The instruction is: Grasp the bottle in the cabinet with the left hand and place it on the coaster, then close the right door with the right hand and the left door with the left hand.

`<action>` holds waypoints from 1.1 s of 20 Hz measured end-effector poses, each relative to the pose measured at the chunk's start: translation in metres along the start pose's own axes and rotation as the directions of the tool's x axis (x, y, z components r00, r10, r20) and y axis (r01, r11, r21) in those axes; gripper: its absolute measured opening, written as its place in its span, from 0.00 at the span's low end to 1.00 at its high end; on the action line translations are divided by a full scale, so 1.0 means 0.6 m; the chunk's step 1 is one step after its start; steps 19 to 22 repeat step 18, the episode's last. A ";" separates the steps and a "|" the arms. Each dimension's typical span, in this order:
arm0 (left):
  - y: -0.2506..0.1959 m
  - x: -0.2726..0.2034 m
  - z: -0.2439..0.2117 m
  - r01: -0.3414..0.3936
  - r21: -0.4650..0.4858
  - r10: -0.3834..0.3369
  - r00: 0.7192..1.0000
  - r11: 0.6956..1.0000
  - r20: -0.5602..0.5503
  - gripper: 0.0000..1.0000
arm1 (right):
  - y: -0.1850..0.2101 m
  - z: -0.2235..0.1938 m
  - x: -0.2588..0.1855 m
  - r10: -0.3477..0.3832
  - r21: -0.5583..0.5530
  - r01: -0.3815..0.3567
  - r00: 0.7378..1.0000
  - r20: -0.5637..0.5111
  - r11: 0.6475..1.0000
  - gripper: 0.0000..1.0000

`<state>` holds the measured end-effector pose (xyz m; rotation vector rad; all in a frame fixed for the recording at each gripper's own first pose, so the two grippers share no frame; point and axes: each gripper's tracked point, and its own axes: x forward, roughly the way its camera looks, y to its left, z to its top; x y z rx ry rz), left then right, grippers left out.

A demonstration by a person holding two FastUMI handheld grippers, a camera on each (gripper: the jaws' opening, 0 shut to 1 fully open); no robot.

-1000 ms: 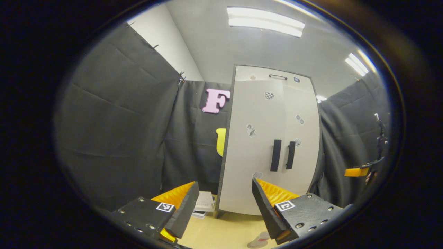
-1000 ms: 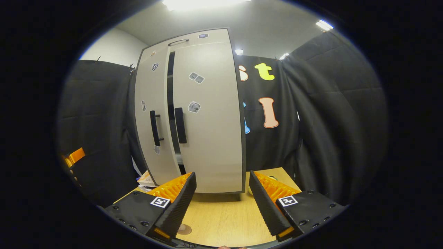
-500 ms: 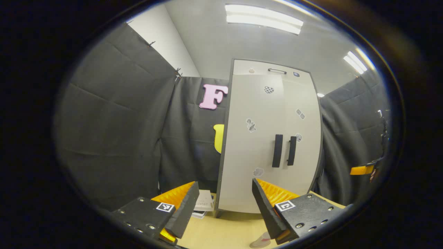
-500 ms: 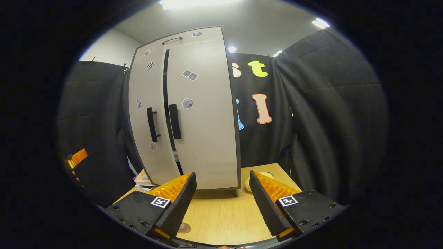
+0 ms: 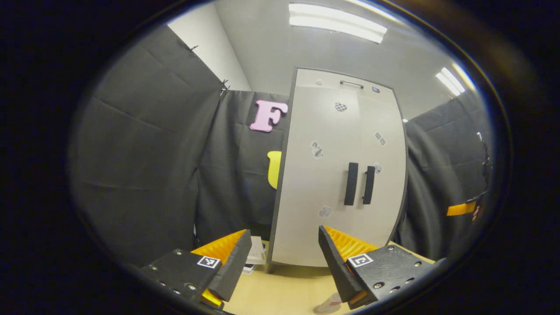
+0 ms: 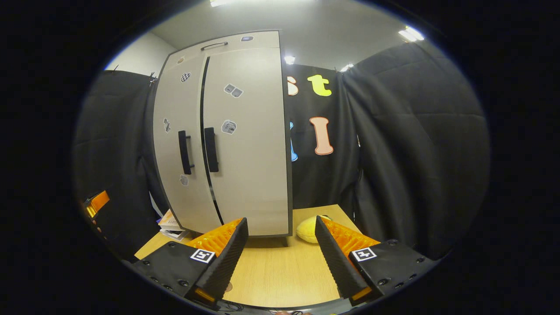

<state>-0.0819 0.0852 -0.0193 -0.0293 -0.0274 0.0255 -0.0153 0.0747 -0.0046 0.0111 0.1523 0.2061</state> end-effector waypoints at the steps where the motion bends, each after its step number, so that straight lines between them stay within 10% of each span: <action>1: 0.003 -0.002 -0.002 -0.009 -0.004 0.009 1.000 1.000 -0.006 0.90 | 0.000 0.002 0.004 0.004 0.005 -0.004 1.000 0.000 1.000 0.97; 10: -0.034 -0.052 0.017 -0.150 0.090 0.155 0.987 0.985 -0.045 0.89 | -0.005 0.002 0.064 0.172 0.023 -0.173 0.985 0.011 0.985 0.93; 22: -0.186 -0.070 0.096 -0.221 -0.009 0.221 0.974 0.975 0.042 0.89 | -0.144 0.019 0.100 0.267 0.008 -0.268 0.960 0.081 0.963 0.98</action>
